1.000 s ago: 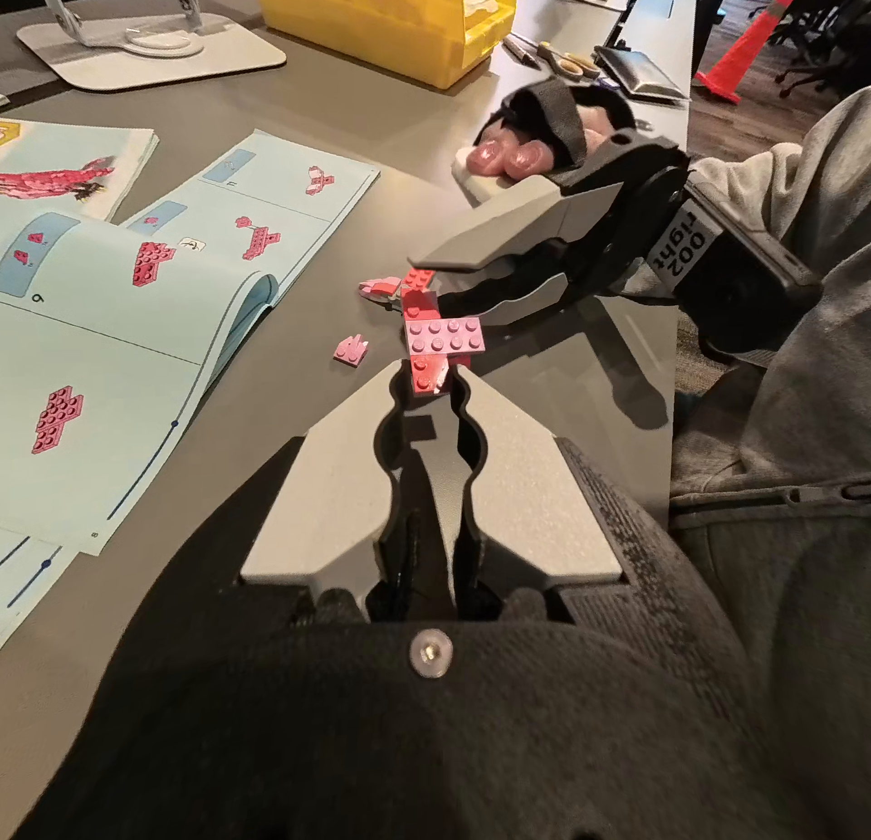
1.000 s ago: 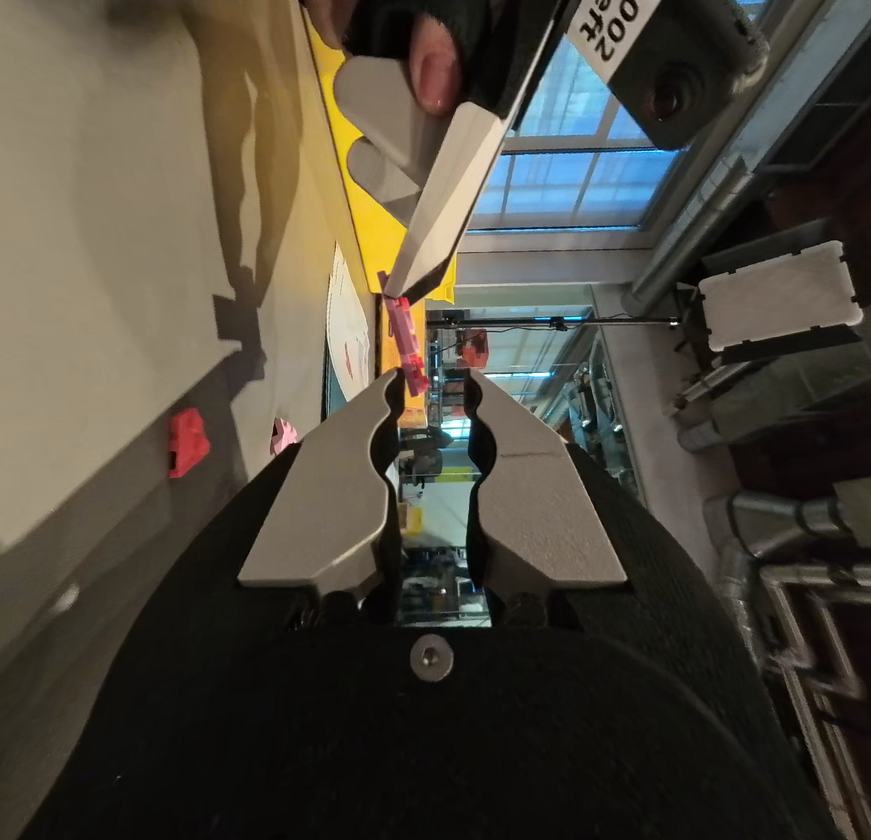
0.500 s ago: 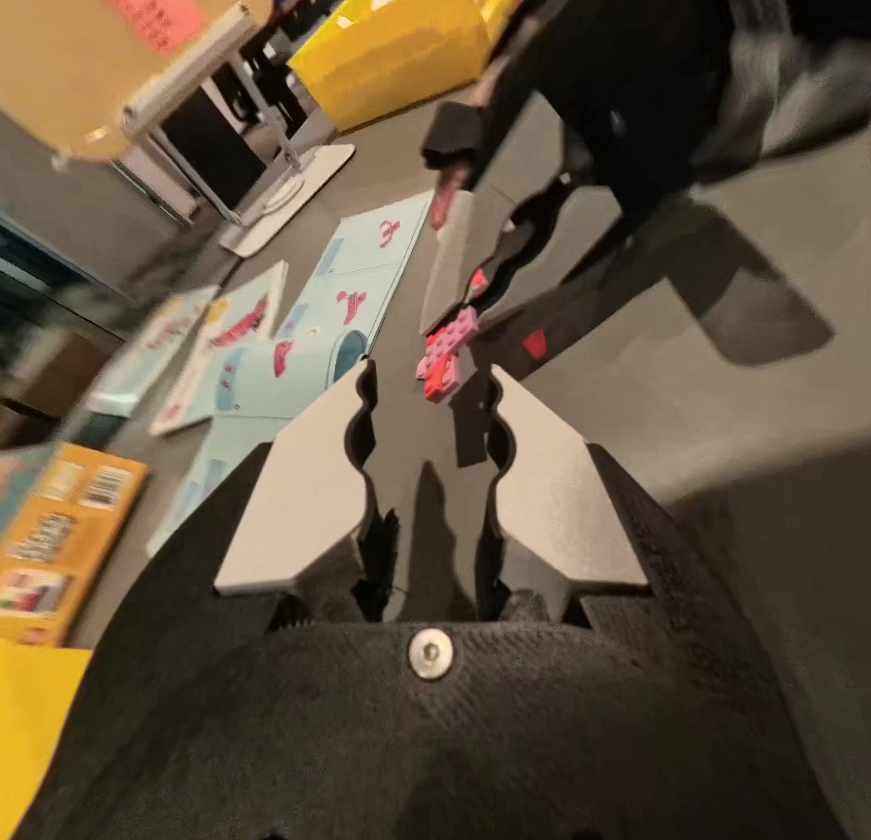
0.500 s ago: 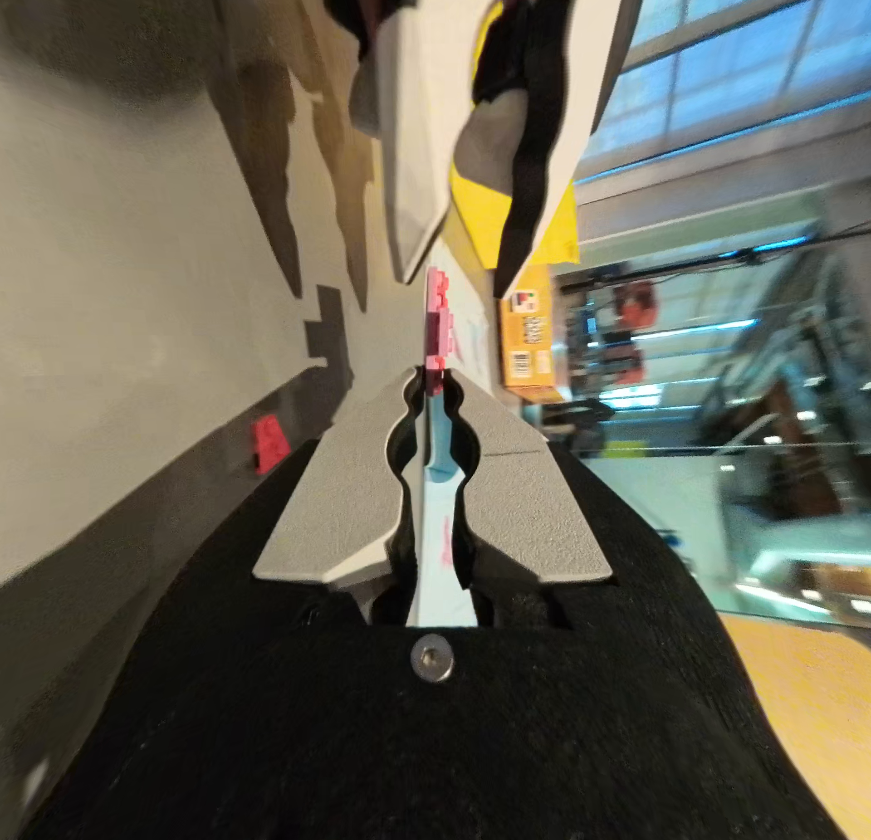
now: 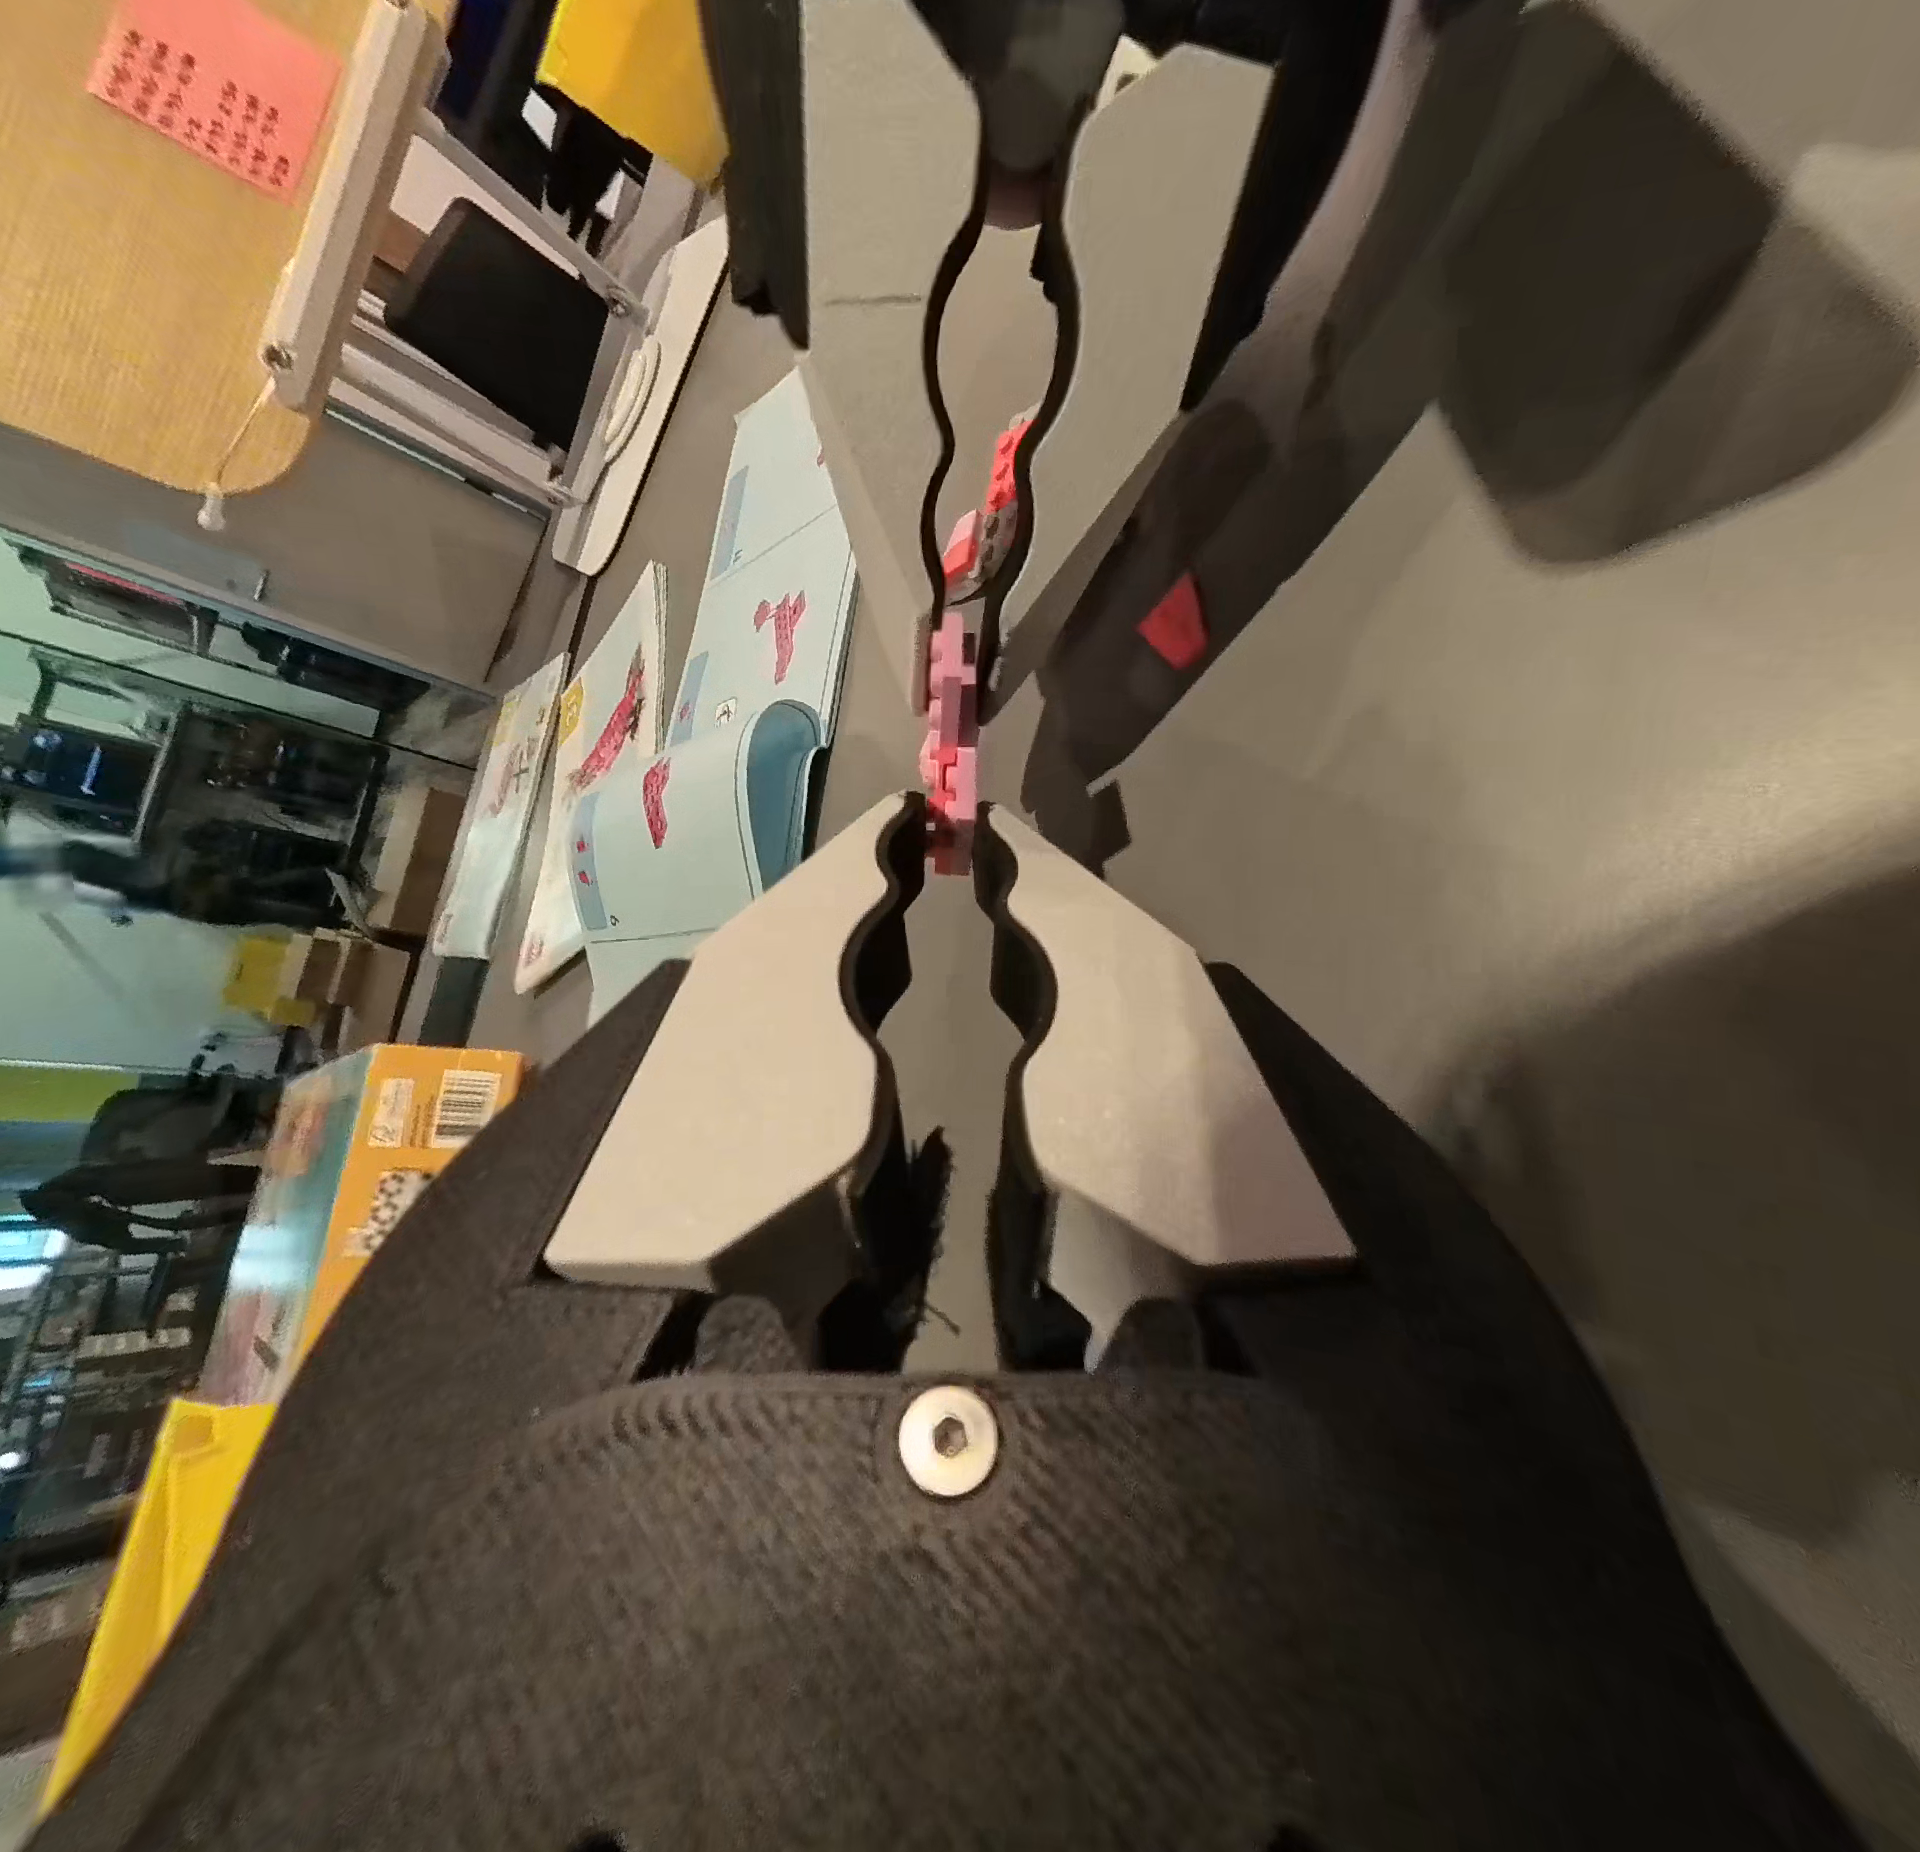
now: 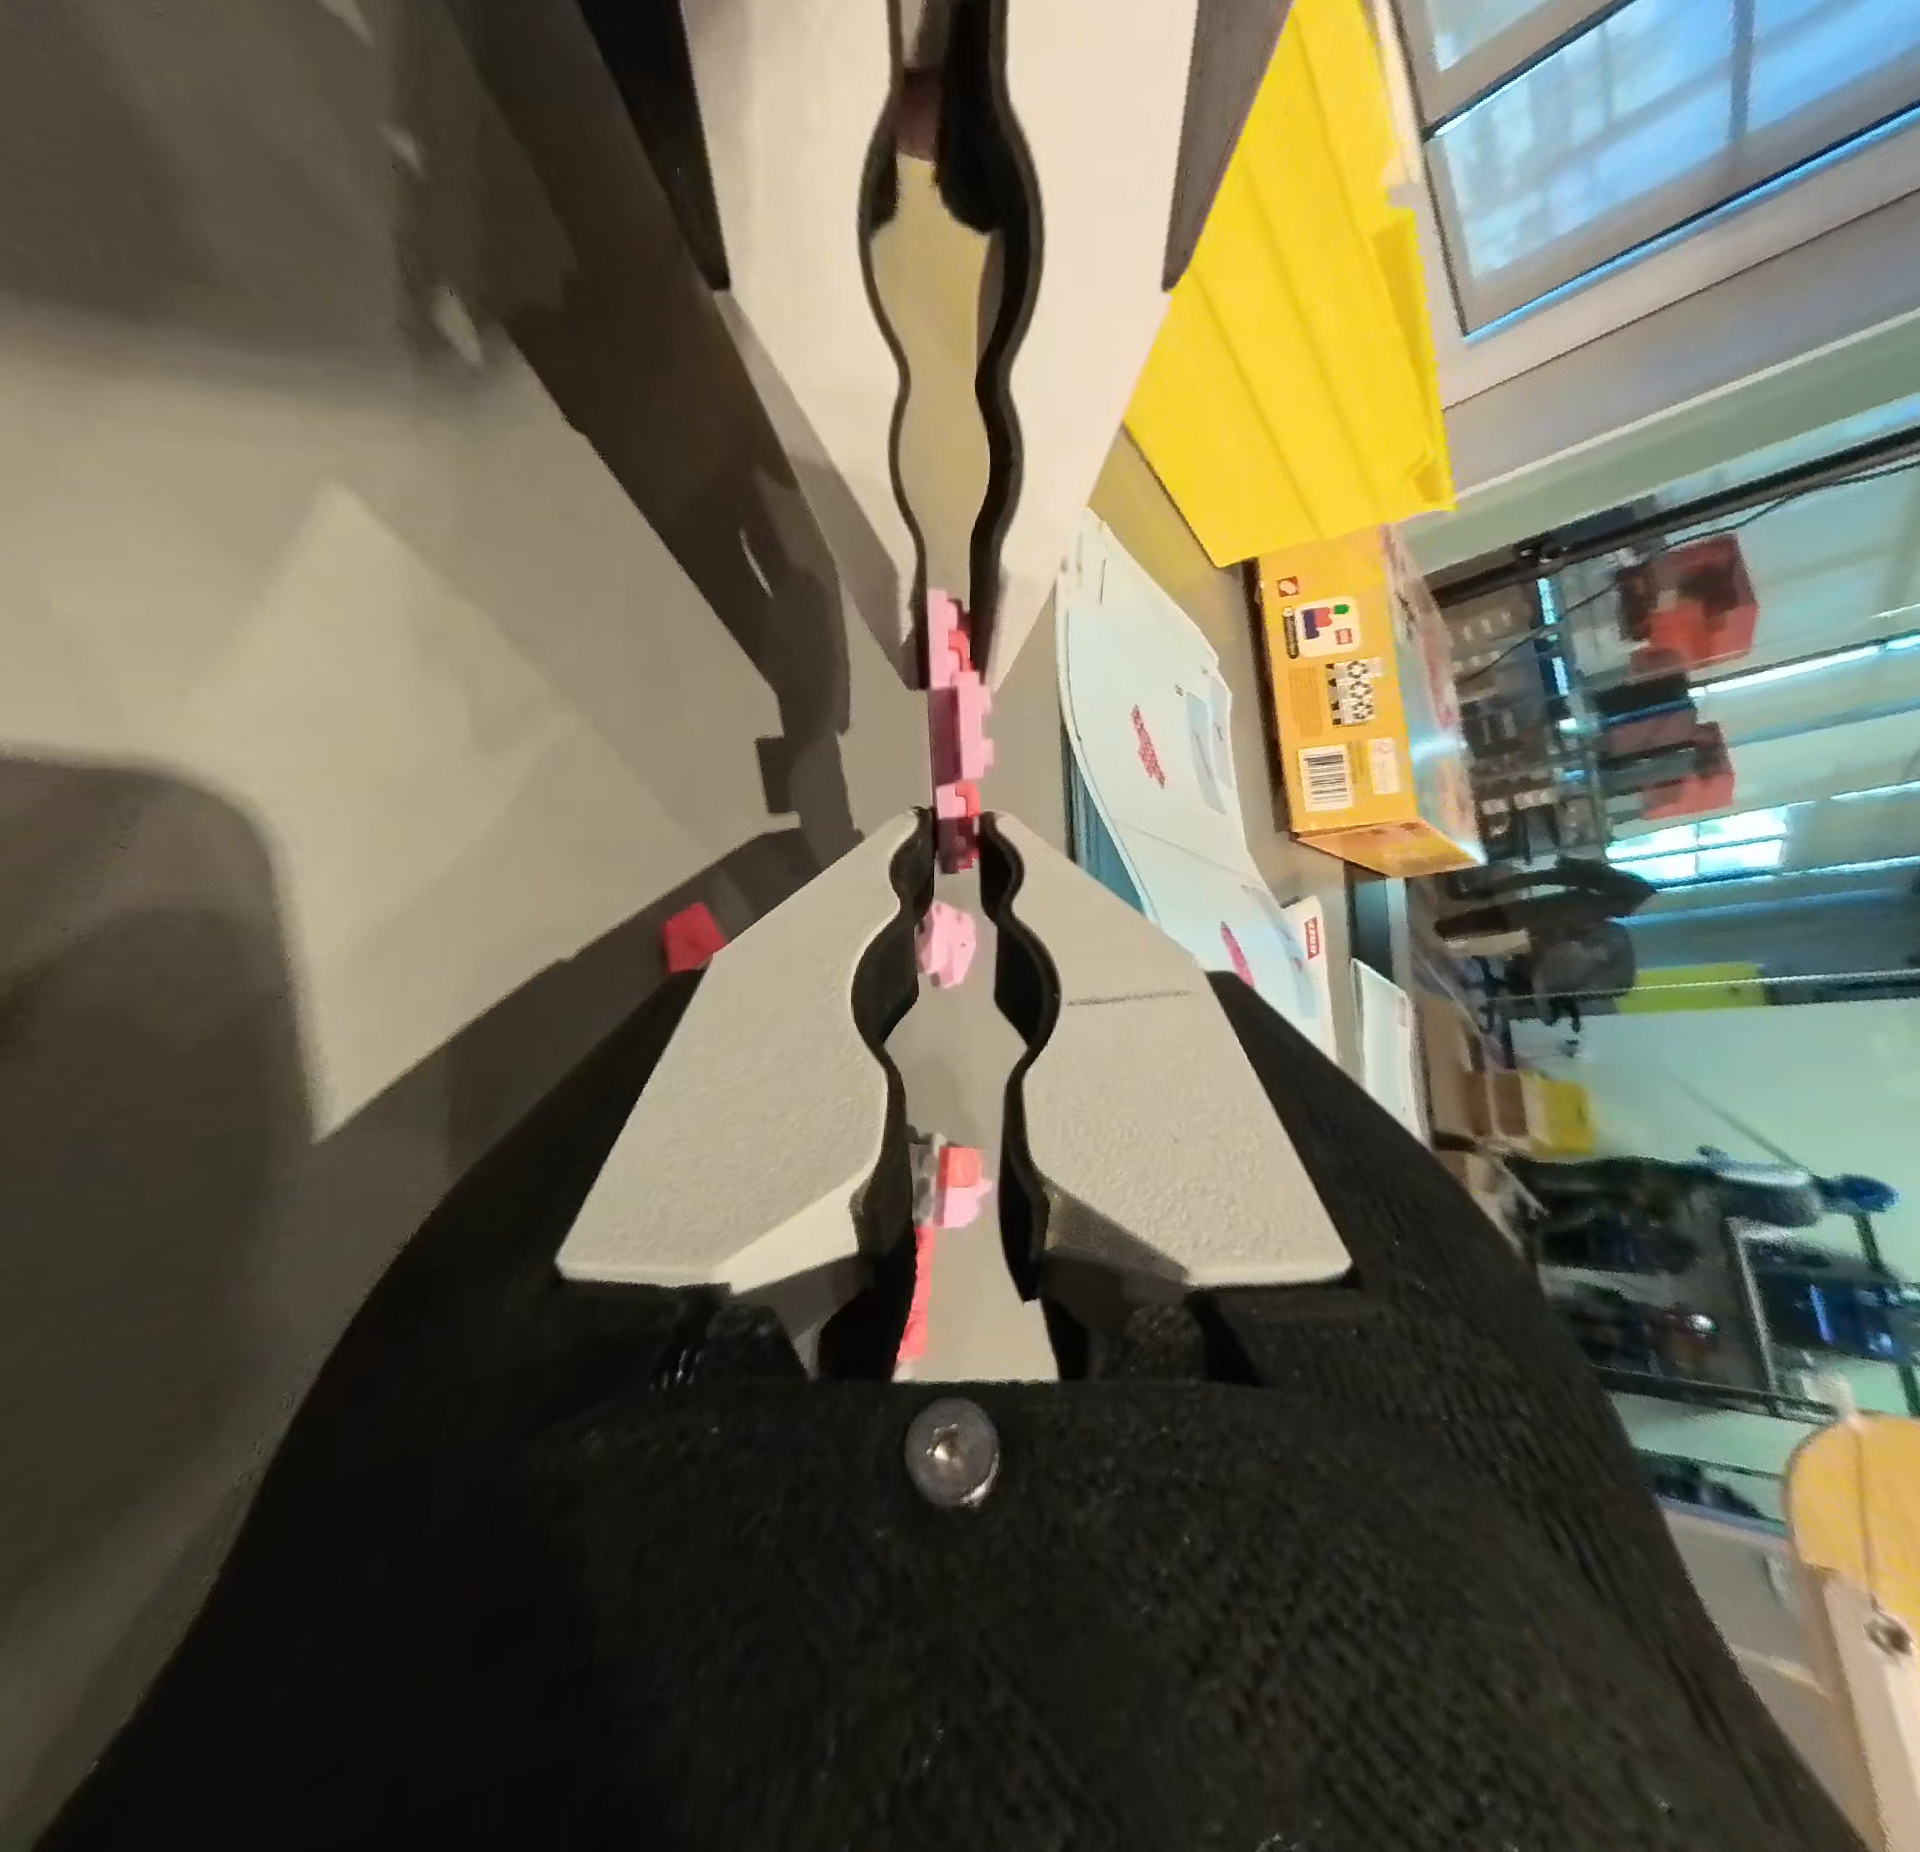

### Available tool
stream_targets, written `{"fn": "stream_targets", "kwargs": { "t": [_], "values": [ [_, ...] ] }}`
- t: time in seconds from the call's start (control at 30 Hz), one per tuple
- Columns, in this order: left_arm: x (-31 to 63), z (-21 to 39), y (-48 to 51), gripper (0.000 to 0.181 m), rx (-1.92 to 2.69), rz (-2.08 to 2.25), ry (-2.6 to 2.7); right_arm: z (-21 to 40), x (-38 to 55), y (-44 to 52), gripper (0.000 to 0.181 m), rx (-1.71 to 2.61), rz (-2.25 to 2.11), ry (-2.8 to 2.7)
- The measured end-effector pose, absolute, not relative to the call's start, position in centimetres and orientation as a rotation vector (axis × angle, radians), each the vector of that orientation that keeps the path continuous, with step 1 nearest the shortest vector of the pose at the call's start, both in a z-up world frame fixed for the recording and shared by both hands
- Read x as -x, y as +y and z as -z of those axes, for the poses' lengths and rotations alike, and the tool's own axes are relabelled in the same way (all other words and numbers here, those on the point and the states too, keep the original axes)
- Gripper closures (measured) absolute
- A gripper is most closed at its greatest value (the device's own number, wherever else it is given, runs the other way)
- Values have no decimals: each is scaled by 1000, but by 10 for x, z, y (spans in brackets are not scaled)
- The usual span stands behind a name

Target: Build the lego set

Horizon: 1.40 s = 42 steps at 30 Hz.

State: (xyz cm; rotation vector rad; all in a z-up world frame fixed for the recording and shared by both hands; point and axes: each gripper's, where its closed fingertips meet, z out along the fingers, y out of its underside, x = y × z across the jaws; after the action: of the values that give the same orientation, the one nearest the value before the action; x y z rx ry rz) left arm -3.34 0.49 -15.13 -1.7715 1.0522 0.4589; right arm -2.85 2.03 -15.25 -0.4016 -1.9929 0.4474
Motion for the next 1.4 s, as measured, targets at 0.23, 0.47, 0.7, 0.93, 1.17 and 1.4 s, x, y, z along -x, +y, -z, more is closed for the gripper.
{"fn": "stream_targets", "kwargs": {
  "t": [0.23, 0.47, 0.7, 0.93, 1.17, 1.4],
  "values": [
    [44, 137, 8, 174, 1914, -38, 645, 129, 34, 28, 129, 291, -337, -1800],
    [21, 113, 2, 174, 1915, 862, 88, 96, 27, 17, 136, 20, -101, -1537],
    [15, 99, -1, 175, 1765, 1286, -145, 97, 27, 16, 154, -101, 57, -1487],
    [23, 95, 2, 169, 1703, 1081, -78, 96, 28, 20, 175, -58, 77, -1495],
    [51, 93, -1, 138, 1601, -351, 699, 113, 34, 28, 175, 105, -28, -1657],
    [30, 142, 3, 140, 1268, -932, 1314, 124, 35, 26, 175, 114, -51, -1712]
  ]
}}
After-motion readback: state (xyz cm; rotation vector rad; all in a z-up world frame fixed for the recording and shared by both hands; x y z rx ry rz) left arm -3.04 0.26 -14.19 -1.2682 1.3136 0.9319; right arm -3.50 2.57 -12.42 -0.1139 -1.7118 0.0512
